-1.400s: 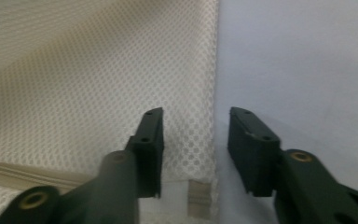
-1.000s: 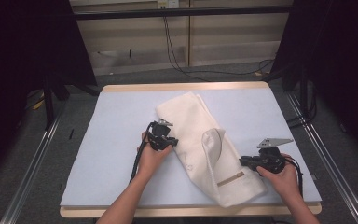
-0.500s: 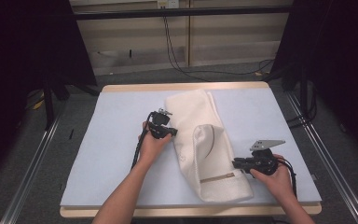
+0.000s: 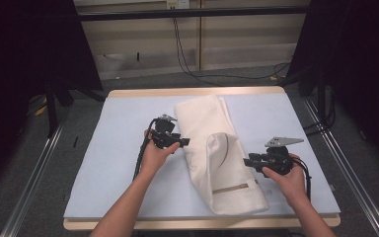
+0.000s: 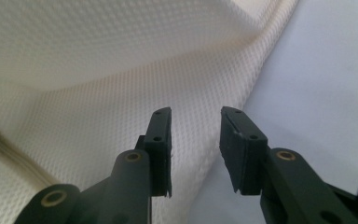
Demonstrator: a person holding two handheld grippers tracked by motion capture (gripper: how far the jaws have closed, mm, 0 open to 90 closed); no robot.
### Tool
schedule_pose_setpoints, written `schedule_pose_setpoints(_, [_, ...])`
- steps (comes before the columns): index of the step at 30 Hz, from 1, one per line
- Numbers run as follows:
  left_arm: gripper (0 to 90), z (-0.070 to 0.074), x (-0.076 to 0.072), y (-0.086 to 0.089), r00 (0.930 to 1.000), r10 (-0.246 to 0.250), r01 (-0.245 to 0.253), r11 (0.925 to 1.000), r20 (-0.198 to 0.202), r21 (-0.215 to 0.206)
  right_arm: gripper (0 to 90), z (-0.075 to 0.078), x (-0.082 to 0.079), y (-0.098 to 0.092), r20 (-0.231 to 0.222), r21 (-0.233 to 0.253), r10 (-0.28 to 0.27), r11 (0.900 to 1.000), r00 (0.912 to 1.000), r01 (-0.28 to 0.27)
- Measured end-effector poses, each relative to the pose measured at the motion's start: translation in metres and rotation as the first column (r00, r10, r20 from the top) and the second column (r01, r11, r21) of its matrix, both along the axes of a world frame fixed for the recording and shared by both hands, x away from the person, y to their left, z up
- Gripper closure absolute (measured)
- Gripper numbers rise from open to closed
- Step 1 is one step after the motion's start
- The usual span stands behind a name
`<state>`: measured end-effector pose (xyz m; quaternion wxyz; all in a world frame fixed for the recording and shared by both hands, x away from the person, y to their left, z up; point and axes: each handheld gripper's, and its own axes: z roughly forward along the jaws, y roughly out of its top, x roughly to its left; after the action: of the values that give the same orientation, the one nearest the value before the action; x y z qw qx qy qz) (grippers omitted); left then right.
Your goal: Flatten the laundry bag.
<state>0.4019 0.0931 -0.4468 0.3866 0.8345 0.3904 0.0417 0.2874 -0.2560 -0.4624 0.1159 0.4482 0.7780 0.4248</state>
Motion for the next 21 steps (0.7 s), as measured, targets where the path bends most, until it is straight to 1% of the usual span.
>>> schedule_pose_setpoints(1, [50.4, 0.0, -0.002, -0.002, 1.0, -0.003, 0.003, 1.0, -0.003, 0.002, 65.0, 0.001, 0.002, 0.002, 0.006, -0.002, -0.001, 1.0, 1.0, 0.001])
schedule_pose_setpoints(2, [50.3, 0.0, -0.003, -0.004, 0.9999, -0.009, 0.009, 1.0, -0.011, -0.004, 65.2, 0.002, 0.005, 0.005, 0.011, -0.005, -0.005, 1.0, 0.9999, 0.005])
schedule_pose_setpoints(3, [50.3, 0.0, -0.005, -0.007, 0.9996, -0.024, 0.024, 0.9997, -0.017, -0.008, 65.1, 0.004, 0.008, 0.007, 0.02, -0.01, 0.001, 1.0, 0.9998, -0.001])
schedule_pose_setpoints(4, [50.2, 0.0, -0.006, -0.007, 0.9981, -0.059, 0.059, 0.9982, -0.02, 0.006, 63.8, 0.005, 0.011, 0.01, 0.026, -0.016, 0.009, 1.0, 0.9996, -0.008])
schedule_pose_setpoints(5, [49.4, 0.001, -0.009, -0.01, 0.9982, -0.057, 0.057, 0.9983, -0.018, -0.013, 62.8, 0.006, 0.013, 0.012, 0.042, -0.031, 0.004, 1.0, 0.9991, -0.002])
schedule_pose_setpoints(6, [48.6, 0.001, -0.009, -0.01, 0.9982, -0.057, 0.057, 0.9983, -0.018, -0.013, 62.8, 0.006, 0.013, 0.012, 0.042, -0.031, 0.004, 1.0, 0.9991, -0.002])
schedule_pose_setpoints(7, [47.6, 0.002, -0.011, -0.011, 0.9969, -0.077, 0.076, 0.9968, -0.019, -0.022, 61.7, 0.009, 0.019, 0.014, 0.065, -0.043, -0.001, 0.999, 0.9979, 0.004])
schedule_pose_setpoints(8, [47.6, 0.004, -0.013, -0.014, 0.9969, -0.077, 0.076, 0.9961, -0.016, -0.044, 61.7, 0.009, 0.019, 0.014, 0.065, -0.043, -0.001, 0.999, 0.9979, 0.004])
schedule_pose_setpoints(9, [45.9, 0.006, -0.016, -0.016, 0.9967, -0.08, 0.08, 0.9956, -0.007, -0.049, 60.7, 0.011, 0.021, 0.015, 0.078, -0.04, -0.003, 0.999, 0.997, 0.007])
schedule_pose_setpoints(10, [44.7, 0.011, -0.02, -0.019, 0.9944, -0.106, 0.106, 0.9922, -0.003, -0.066, 57.5, 0.014, 0.026, 0.017, 0.113, -0.047, 0.002, 0.999, 0.9936, 0.003])
schedule_pose_setpoints(12, [41.9, 0.012, -0.021, -0.021, 0.9935, -0.114, 0.113, 0.9908, -0.004, -0.074, 54.6, 0.017, 0.031, 0.021, 0.101, -0.02, 0.018, 1.0, 0.9948, -0.016])
schedule_pose_setpoints(13, [41.0, 0.014, -0.023, -0.023, 0.9922, -0.125, 0.125, 0.9904, -0.001, -0.059, 54.2, 0.019, 0.033, 0.023, 0.098, -0.022, 0.021, 1.0, 0.995, -0.019])
schedule_pose_setpoints(14, [39.8, 0.017, -0.026, -0.026, 0.99, -0.14, 0.139, 0.9869, -0.011, -0.082, 54.2, 0.02, 0.034, 0.025, 0.098, -0.019, 0.023, 1.0, 0.995, -0.021])
schedule_pose_setpoints(15, [38.9, 0.017, -0.027, -0.029, 0.9882, -0.152, 0.15, 0.9844, -0.017, -0.093, 54.1, 0.021, 0.035, 0.028, 0.098, -0.01, 0.026, 1.0, 0.9948, -0.025])
schedule_pose_setpoints(16, [38.4, 0.017, -0.029, -0.031, 0.9854, -0.169, 0.167, 0.9818, -0.021, -0.091, 54.2, 0.022, 0.035, 0.03, 0.105, 0.004, 0.031, 0.999, 0.994, -0.032])
schedule_pose_setpoints(17, [37.8, 0.016, -0.03, -0.034, 0.9826, -0.184, 0.181, 0.9789, -0.025, -0.095, 54.3, 0.022, 0.036, 0.033, 0.107, 0.006, 0.04, 0.999, 0.9934, -0.04])
schedule_pose_setpoints(18, [37.0, 0.014, -0.031, -0.036, 0.9799, -0.196, 0.191, 0.9766, -0.04, -0.099, 54.2, 0.023, 0.036, 0.036, 0.112, 0.001, 0.052, 0.999, 0.9924, -0.052])
schedule_pose_setpoints(19, [36.4, 0.012, -0.033, -0.039, 0.9773, -0.205, 0.198, 0.973, -0.053, -0.119, 54.2, 0.023, 0.036, 0.039, 0.117, 0.001, 0.062, 0.998, 0.9912, -0.063])
schedule_pose_setpoints(20, [35.7, 0.01, -0.034, -0.041, 0.976, -0.21, 0.202, 0.9714, -0.058, -0.125, 54.2, 0.022, 0.037, 0.042, 0.119, 0.002, 0.075, 0.997, 0.9901, -0.076])
schedule_pose_setpoints(21, [35.1, 0.01, -0.034, -0.041, 0.976, -0.21, 0.202, 0.9714, -0.058, -0.125, 54.2, 0.022, 0.037, 0.042, 0.119, 0.002, 0.075, 0.997, 0.9901, -0.076])
